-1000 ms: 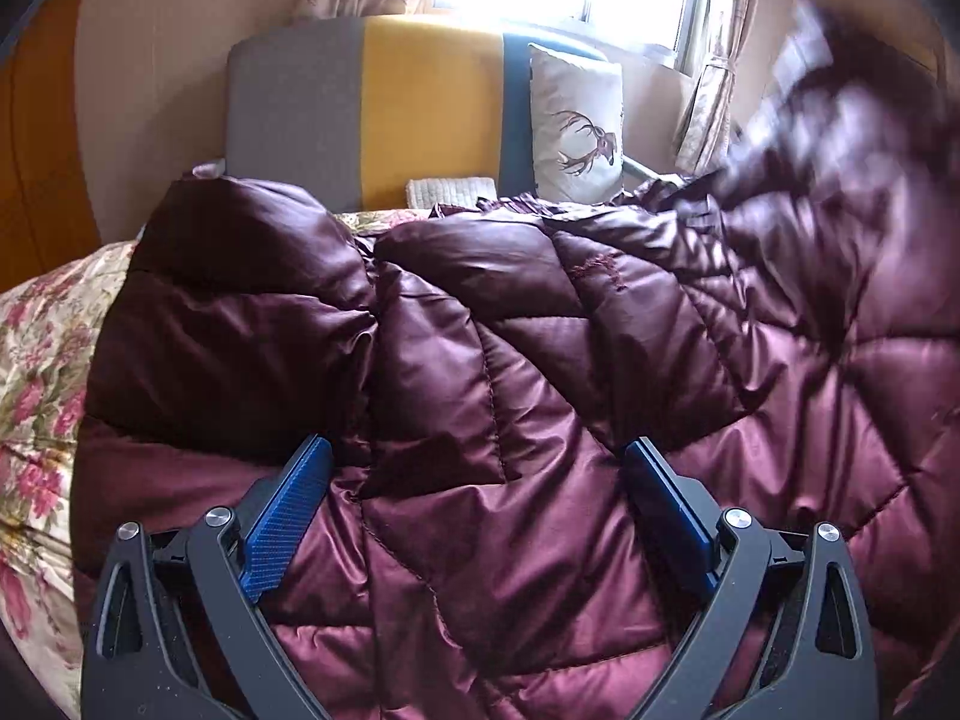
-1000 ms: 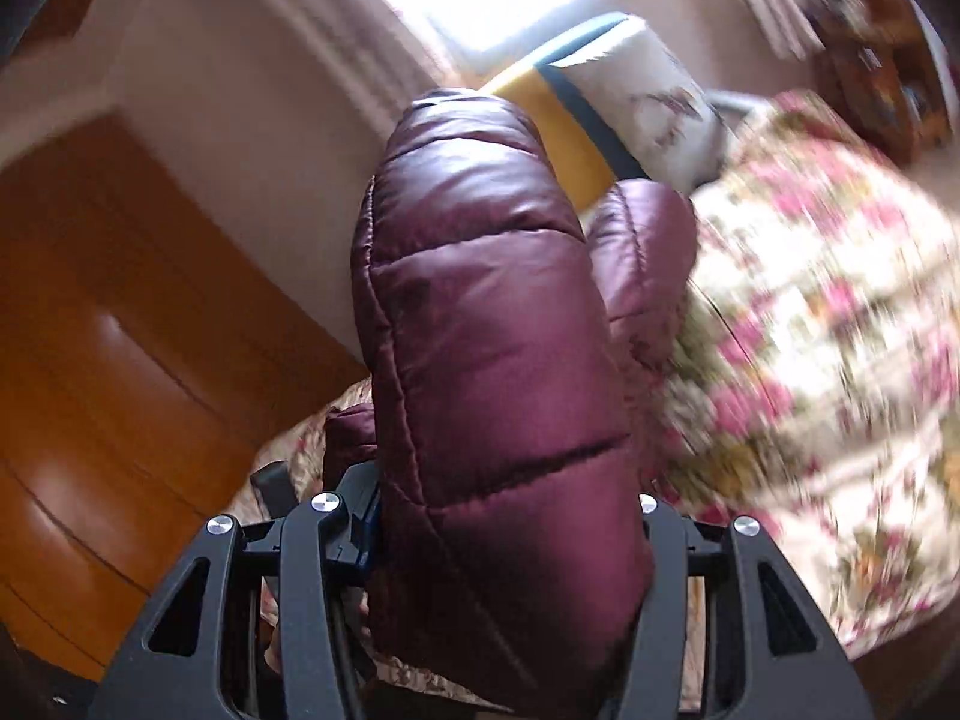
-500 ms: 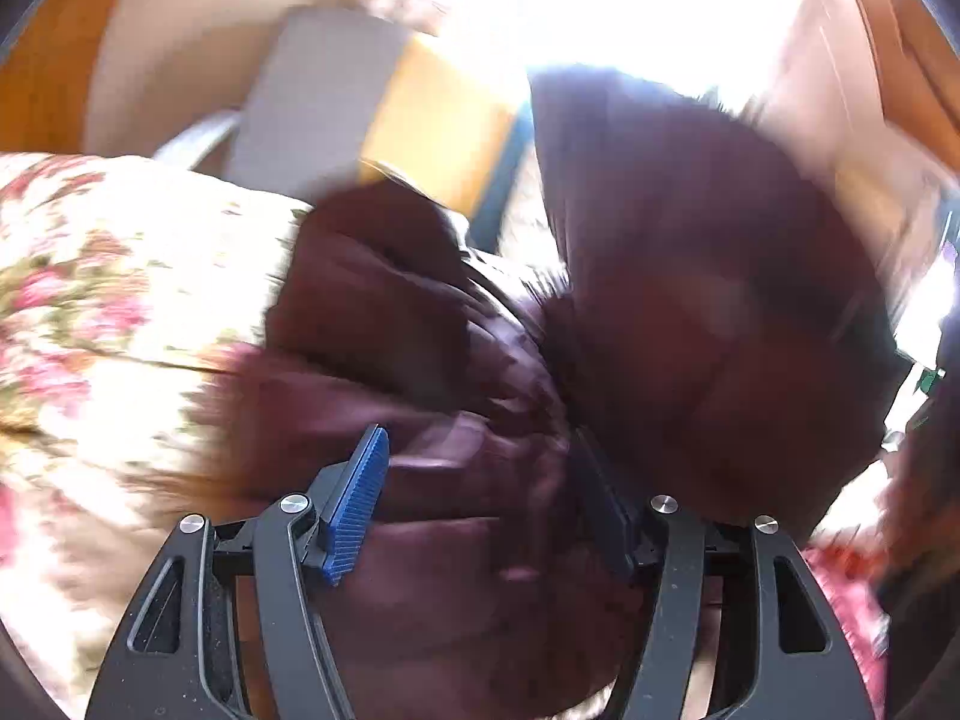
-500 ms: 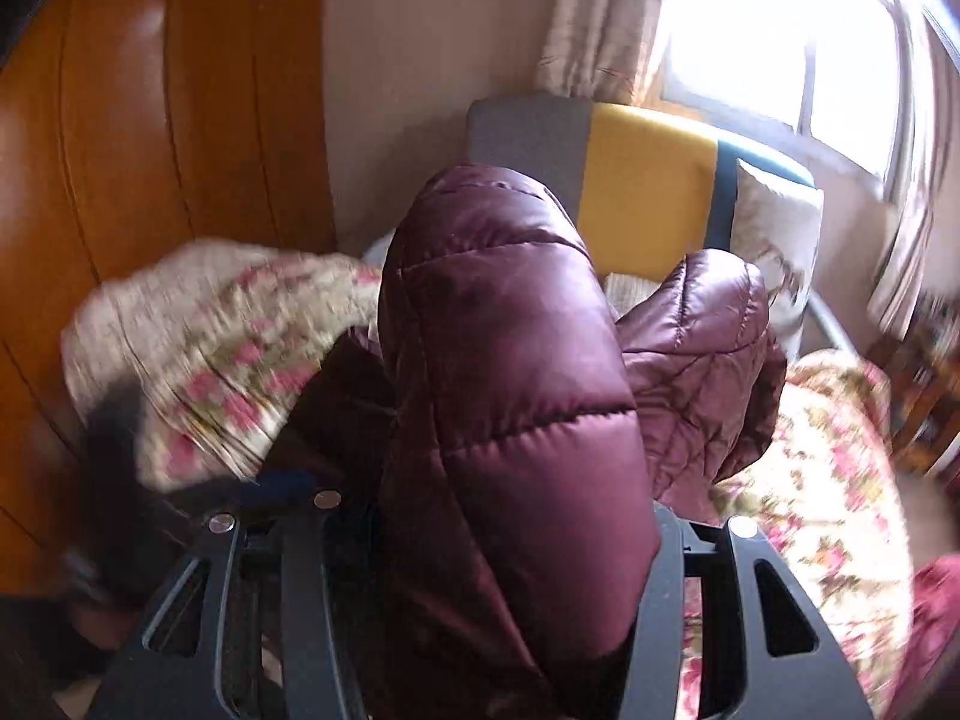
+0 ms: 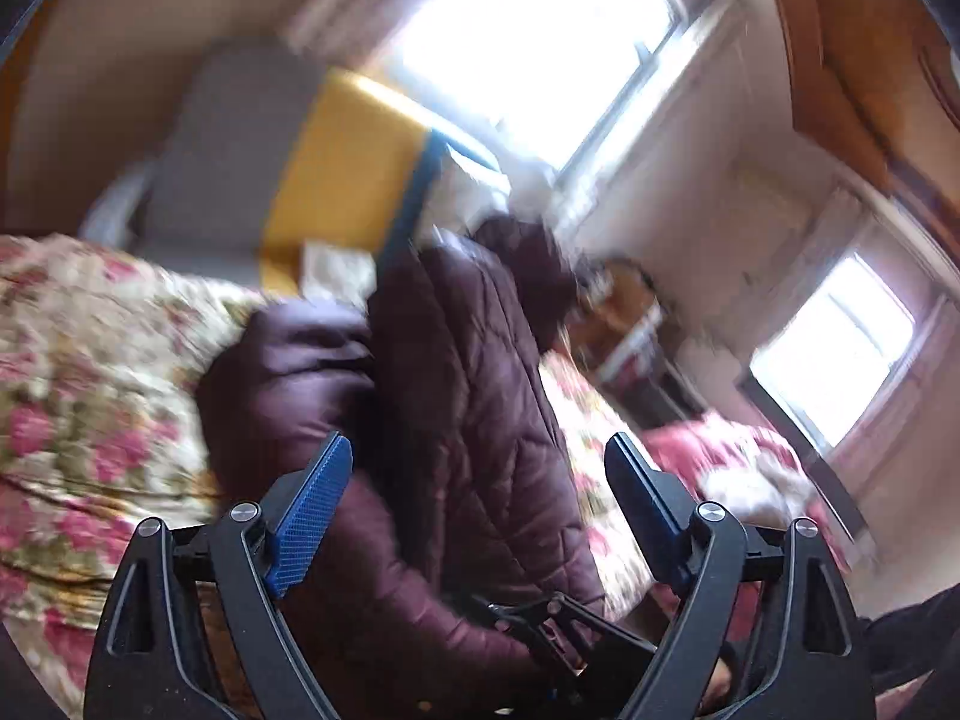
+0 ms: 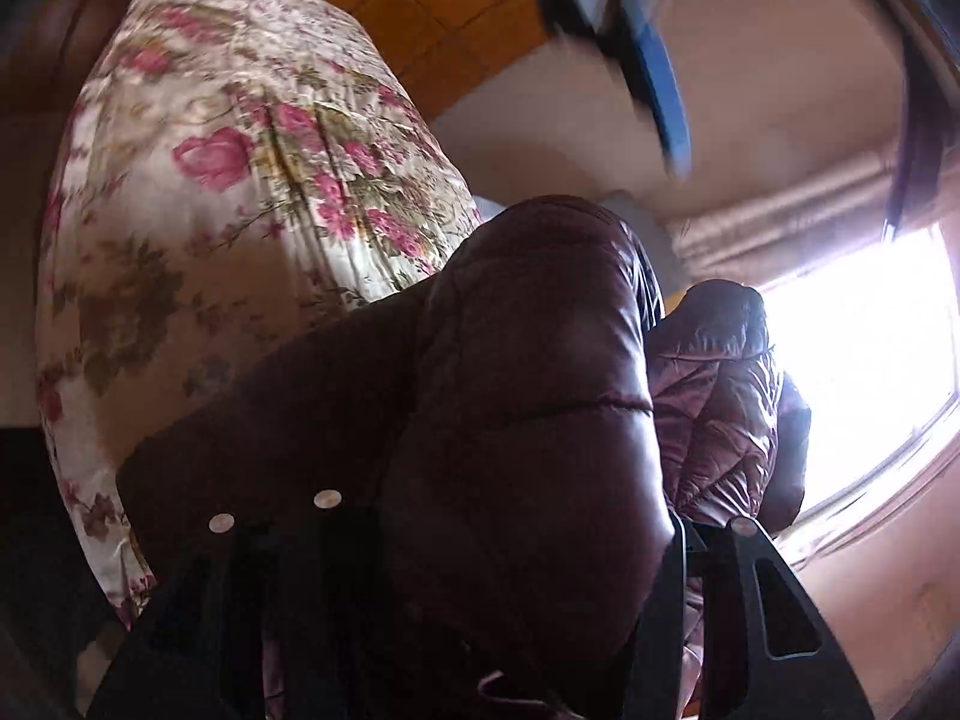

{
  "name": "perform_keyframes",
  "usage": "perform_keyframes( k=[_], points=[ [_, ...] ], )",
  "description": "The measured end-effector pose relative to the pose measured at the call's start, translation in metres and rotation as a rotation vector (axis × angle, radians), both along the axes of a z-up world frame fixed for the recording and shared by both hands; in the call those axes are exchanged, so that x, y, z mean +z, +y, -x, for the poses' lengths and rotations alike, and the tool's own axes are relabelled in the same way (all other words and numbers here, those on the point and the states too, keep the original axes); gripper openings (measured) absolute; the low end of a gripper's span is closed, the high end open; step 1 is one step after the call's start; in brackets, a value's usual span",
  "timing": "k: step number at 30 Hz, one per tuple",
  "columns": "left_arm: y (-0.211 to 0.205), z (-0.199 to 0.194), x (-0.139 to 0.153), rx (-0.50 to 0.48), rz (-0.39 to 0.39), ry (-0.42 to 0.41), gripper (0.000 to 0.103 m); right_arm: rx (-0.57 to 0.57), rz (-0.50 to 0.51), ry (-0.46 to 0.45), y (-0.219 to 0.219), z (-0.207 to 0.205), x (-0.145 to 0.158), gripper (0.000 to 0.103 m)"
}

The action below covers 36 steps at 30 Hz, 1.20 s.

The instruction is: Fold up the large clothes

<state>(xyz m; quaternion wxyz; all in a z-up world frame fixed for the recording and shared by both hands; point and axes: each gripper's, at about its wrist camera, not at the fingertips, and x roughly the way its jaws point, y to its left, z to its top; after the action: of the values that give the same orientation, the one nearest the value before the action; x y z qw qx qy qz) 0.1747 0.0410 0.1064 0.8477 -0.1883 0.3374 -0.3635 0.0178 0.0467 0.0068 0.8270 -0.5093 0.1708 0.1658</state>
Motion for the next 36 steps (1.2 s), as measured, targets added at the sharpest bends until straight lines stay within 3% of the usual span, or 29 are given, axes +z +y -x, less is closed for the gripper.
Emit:
perform_keyframes(
  k=[3, 5, 8, 9, 10, 12, 15, 17, 18, 21, 22, 23, 24, 25, 26, 28, 29, 30, 33, 35, 36],
  points=[
    [-0.031, -0.030, -0.019, -0.080, -0.029, 0.107, 0.085, 0.029, 0.011, -0.035, 0.000, 0.005, -0.006, 0.048],
    [-0.047, -0.043, -0.025, -0.056, -0.108, 0.147, 0.079, 0.041, 0.011, -0.044, 0.006, 0.005, -0.014, 0.048],
    [-0.059, -0.052, -0.023, -0.048, -0.157, 0.180, 0.047, 0.040, -0.003, -0.045, 0.002, 0.002, -0.013, 0.048],
    [-0.055, -0.054, -0.019, -0.050, -0.143, 0.182, 0.032, 0.031, -0.035, -0.029, -0.001, -0.002, -0.007, 0.048],
    [-0.053, -0.054, -0.018, -0.051, -0.134, 0.185, 0.024, 0.027, -0.052, -0.029, -0.003, -0.004, -0.003, 0.048],
    [-0.053, -0.053, -0.017, -0.061, -0.143, 0.183, 0.020, 0.037, -0.073, -0.023, -0.008, -0.005, 0.002, 0.048],
    [-0.058, -0.053, -0.012, -0.072, -0.178, 0.186, 0.019, 0.041, -0.094, -0.018, -0.011, -0.007, 0.005, 0.048],
    [-0.057, -0.066, -0.008, -0.094, -0.164, 0.220, 0.026, 0.048, -0.164, 0.016, -0.019, -0.010, 0.020, 0.048],
    [-0.060, -0.070, -0.003, -0.099, -0.180, 0.227, 0.034, 0.050, -0.174, 0.020, -0.020, -0.008, 0.020, 0.048],
    [-0.069, -0.074, 0.007, -0.082, -0.219, 0.196, 0.074, 0.079, -0.180, 0.017, -0.024, -0.005, 0.021, 0.048],
    [-0.071, -0.074, 0.009, -0.084, -0.208, 0.184, 0.077, 0.087, -0.174, 0.012, -0.023, -0.003, 0.018, 0.048],
    [-0.074, -0.076, 0.008, -0.084, -0.216, 0.181, 0.077, 0.090, -0.158, -0.004, -0.021, 0.003, 0.014, 0.048],
    [-0.083, -0.077, 0.004, -0.062, -0.288, 0.171, 0.067, 0.091, -0.152, -0.015, -0.019, 0.004, 0.011, 0.048],
    [-0.087, -0.076, 0.000, -0.056, -0.339, 0.153, 0.050, 0.088, -0.146, -0.019, -0.017, 0.004, 0.009, 0.048],
    [-0.087, -0.075, -0.002, -0.060, -0.342, 0.138, 0.046, 0.084, -0.139, -0.020, -0.016, 0.003, 0.007, 0.049],
    [-0.080, -0.069, -0.001, -0.050, -0.312, 0.118, 0.031, 0.087, -0.155, -0.010, -0.018, 0.003, 0.008, 0.064],
    [-0.079, -0.065, 0.001, -0.043, -0.308, 0.108, 0.030, 0.114, -0.152, 0.012, -0.019, 0.006, 0.008, 0.083],
    [-0.078, -0.058, 0.002, -0.035, -0.317, 0.083, 0.029, 0.159, -0.140, 0.041, -0.022, 0.011, 0.009, 0.092],
    [-0.063, -0.049, 0.002, -0.016, -0.278, 0.070, 0.028, 0.271, -0.186, 0.135, -0.043, 0.030, 0.025, 0.096],
    [-0.049, -0.050, 0.001, 0.001, -0.252, 0.084, 0.028, 0.285, -0.198, 0.215, -0.064, 0.038, 0.039, 0.098],
    [-0.042, -0.047, 0.001, 0.021, -0.258, 0.076, 0.028, 0.276, -0.246, 0.297, -0.078, 0.037, 0.051, 0.098]
  ],
)
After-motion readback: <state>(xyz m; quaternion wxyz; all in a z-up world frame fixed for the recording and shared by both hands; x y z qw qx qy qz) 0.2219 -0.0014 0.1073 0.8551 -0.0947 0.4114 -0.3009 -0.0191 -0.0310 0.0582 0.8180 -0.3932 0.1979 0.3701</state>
